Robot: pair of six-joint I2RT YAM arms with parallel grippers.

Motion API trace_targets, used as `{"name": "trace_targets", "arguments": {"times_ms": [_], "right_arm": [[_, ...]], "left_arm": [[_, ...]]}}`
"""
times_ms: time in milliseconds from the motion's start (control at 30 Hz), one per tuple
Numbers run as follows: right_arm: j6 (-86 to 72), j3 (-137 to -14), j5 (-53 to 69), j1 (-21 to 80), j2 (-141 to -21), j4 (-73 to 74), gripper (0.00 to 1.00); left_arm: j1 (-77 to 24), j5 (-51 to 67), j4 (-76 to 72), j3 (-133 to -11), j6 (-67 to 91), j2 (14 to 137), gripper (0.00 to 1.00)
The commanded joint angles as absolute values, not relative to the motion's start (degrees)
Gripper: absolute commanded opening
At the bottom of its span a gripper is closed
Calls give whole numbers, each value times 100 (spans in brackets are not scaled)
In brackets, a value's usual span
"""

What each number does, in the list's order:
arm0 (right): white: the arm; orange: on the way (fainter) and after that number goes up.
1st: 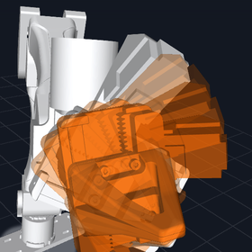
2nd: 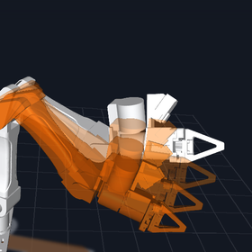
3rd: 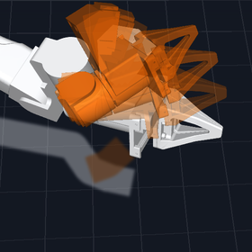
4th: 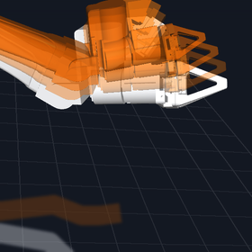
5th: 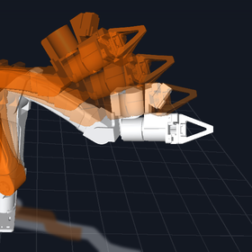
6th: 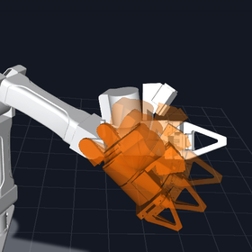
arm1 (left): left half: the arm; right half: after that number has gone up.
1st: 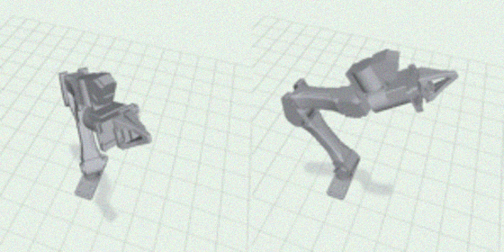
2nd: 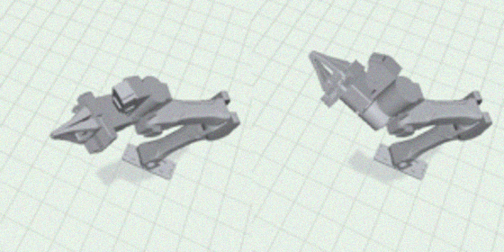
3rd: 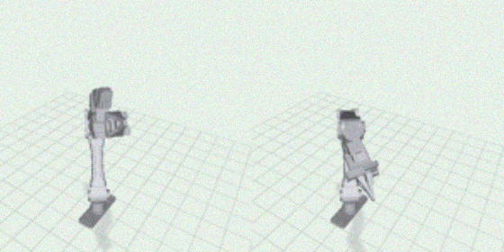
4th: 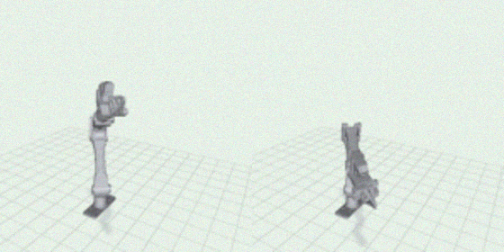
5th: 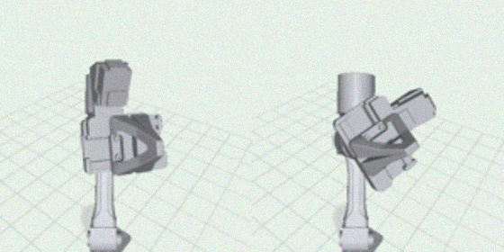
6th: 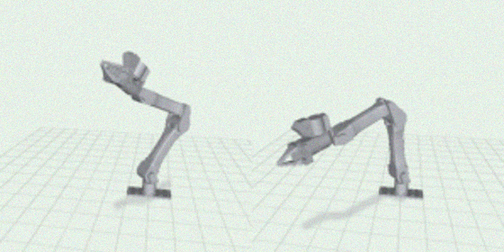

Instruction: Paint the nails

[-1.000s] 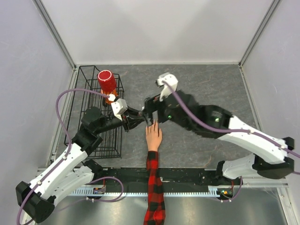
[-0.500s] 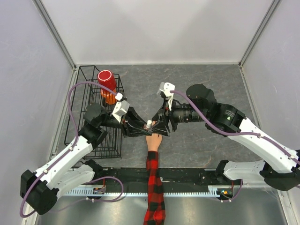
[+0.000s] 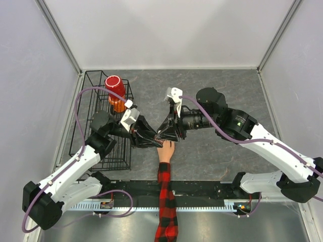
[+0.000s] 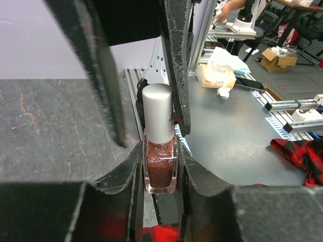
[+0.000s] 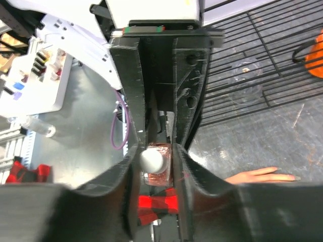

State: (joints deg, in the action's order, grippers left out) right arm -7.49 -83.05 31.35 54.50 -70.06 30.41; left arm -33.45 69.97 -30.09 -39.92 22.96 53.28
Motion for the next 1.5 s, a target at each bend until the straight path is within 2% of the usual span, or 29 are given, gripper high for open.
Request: {"name": "trace_targets", "arguments": {"times_ms": [0,33,67,100,167,200,267,300,367,400,467,500,533,567,700,767,800,833,900,933,1000,1033,1133,1200,1300,1367,1467], "right_arm": [[-720,-8350,3270,5423,-7040,2751,25],[-729,-8358,3243,5423,-7049,2734,19],[-782,-8341,3217,5423,-7049,2733,7],[-817,-8332,3182,5423,-7058,2725,1],[-922,-8192,2963,5432,-7049,2611,0],[-1140,-8104,2840,5449,-7023,2515,0],[-1518,-7683,2210,5519,-7005,1953,0],[-1773,-7560,1797,5868,-7014,1803,0],[-1846,-7549,-361,6544,-7180,1801,0],[-1907,-7706,-1300,7314,-7598,1958,0],[-2870,-8627,-3626,7811,-8232,3042,0],[-3335,-9040,-4126,8135,-8905,3528,0],[-3810,-9766,-4366,8243,-9190,3916,0],[-3919,-9973,-4533,8305,-9376,4251,0],[-3771,-10028,-4526,8297,-9449,4043,0],[-3648,-10055,-4526,8262,-9317,4078,6],[-3587,-10055,-4431,8218,-9273,4078,11],[-3516,-10055,-4343,8174,-9220,4113,23],[-3341,-9968,-4098,8016,-9001,4183,32],[-3253,-9915,-3948,7946,-8904,4192,41],[-2849,-9774,-3666,7771,-8588,4192,48],[-2674,-9730,-3361,7726,-8465,4175,57],[-2146,-9458,-2632,7472,-7885,4122,72],[-1987,-9134,-2165,7068,-7402,4078,73],[-1716,-8703,-768,6303,-6883,3877,72],[-1452,-8535,379,6057,-6681,3762,69],[-1117,-8271,1437,5968,-6478,3429,66]], "left_arm": [[-3322,6962,-3077,-4201,2277,5274,2],[-3322,6857,-2876,-4210,2181,5239,2],[-3314,6690,-2709,-4219,2049,5186,2],[-3313,6210,-2524,-4219,1700,5116,2],[-3313,5523,-1909,-4175,1294,4835,2],[-3313,4667,-1733,-4140,970,4730,2],[-3313,3740,-1496,-4009,801,4387,2],[-3296,3004,-1494,-3938,669,4255,2],[-3296,2542,-1651,-3684,485,3912,2],[-3305,2288,-1696,-3630,440,3833,2],[-3305,2154,-1705,-3560,335,3710,2],[-3305,2075,-1653,-3577,238,3700,2],[-3305,2048,-1635,-3568,203,3691,2],[-3313,2039,-1635,-3560,185,3683,2],[-3313,2074,-1635,-3559,211,3700,2],[-3314,2188,-1644,-3568,228,3752,2],[-3313,2241,-1626,-3594,237,3770,2],[-3313,2276,-1617,-3621,246,3788,2],[-3314,2530,-1626,-3639,272,3840,2],[-3313,2636,-1652,-3656,290,3858,2],[-3313,3039,-1687,-3691,351,3954,2],[-3313,3180,-1731,-3726,386,3999,2],[-3313,3795,-1766,-3797,501,4192,2],[-3313,4305,-1793,-3867,615,4306,2],[-3313,5052,-1950,-3972,852,4535,2],[-3313,5804,-2283,-4008,1203,4736,2],[-3313,6720,-2828,-4052,1932,5123,2]]}}
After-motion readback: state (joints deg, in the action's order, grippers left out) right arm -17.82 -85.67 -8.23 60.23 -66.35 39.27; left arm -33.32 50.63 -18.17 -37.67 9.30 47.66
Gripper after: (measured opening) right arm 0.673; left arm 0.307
